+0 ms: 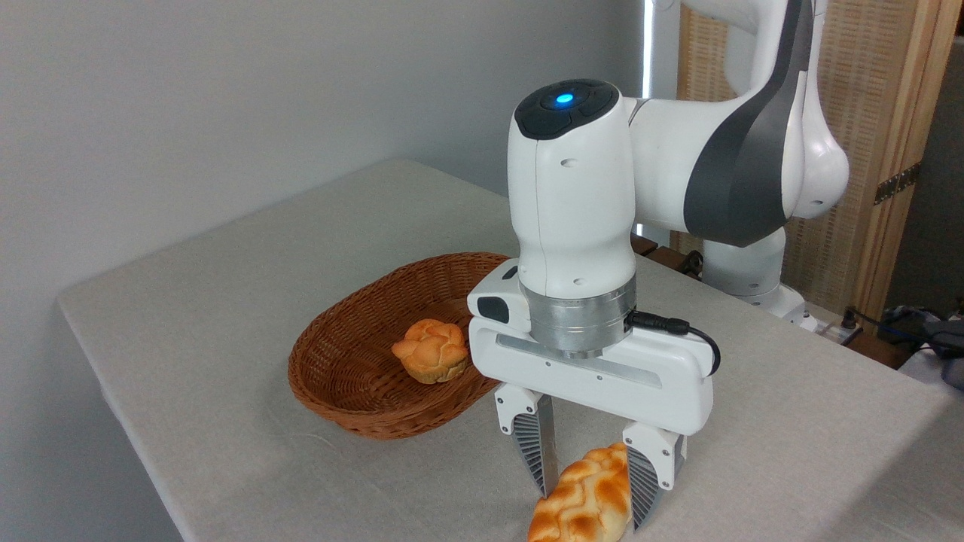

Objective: Put bread into the basket
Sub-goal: 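Close the gripper on the braided loaf and lift it, then carry the braided loaf over the basket and lower it beside the bun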

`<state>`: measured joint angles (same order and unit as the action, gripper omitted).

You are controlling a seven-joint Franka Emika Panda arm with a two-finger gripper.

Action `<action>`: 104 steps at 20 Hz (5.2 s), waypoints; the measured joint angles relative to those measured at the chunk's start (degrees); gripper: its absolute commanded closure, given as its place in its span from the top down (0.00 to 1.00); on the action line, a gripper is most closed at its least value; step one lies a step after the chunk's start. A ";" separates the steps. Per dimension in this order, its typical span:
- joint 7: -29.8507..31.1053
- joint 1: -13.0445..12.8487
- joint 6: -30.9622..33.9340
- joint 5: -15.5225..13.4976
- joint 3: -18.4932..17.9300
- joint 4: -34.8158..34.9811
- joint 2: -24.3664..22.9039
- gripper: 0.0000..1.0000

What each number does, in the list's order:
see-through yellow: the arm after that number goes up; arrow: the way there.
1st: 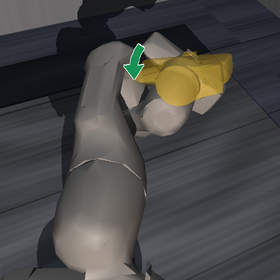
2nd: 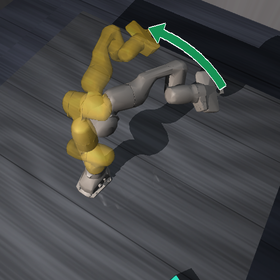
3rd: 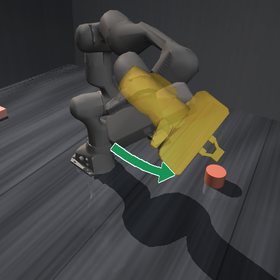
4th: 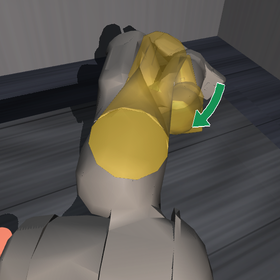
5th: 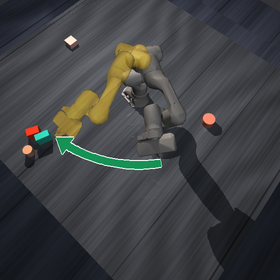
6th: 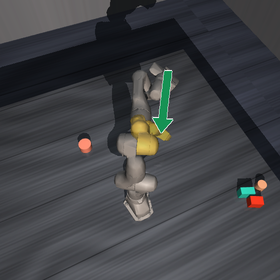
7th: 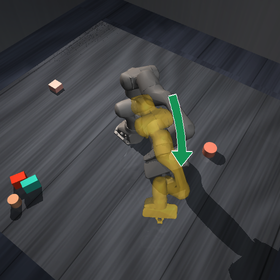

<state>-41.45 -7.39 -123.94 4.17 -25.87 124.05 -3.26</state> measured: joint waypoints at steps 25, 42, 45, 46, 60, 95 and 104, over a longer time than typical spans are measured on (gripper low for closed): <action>-9.93 0.00 -3.21 -1.83 -0.01 2.27 0.23 1.00; -9.94 -0.04 -3.08 -1.82 -0.01 3.92 0.24 0.31; -9.90 -0.04 -3.08 -1.82 -0.01 3.92 0.24 0.27; -9.83 -0.04 -3.08 -1.82 -0.01 3.92 0.24 0.27; -6.28 -0.29 0.32 -1.92 3.96 -4.03 -1.26 0.27; 13.33 -1.51 26.66 -2.38 33.82 -7.46 -1.95 1.00; 13.33 -1.70 26.64 -2.07 33.86 -7.46 -2.12 1.00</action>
<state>-28.12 -9.08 -97.29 2.10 7.99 116.59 -5.39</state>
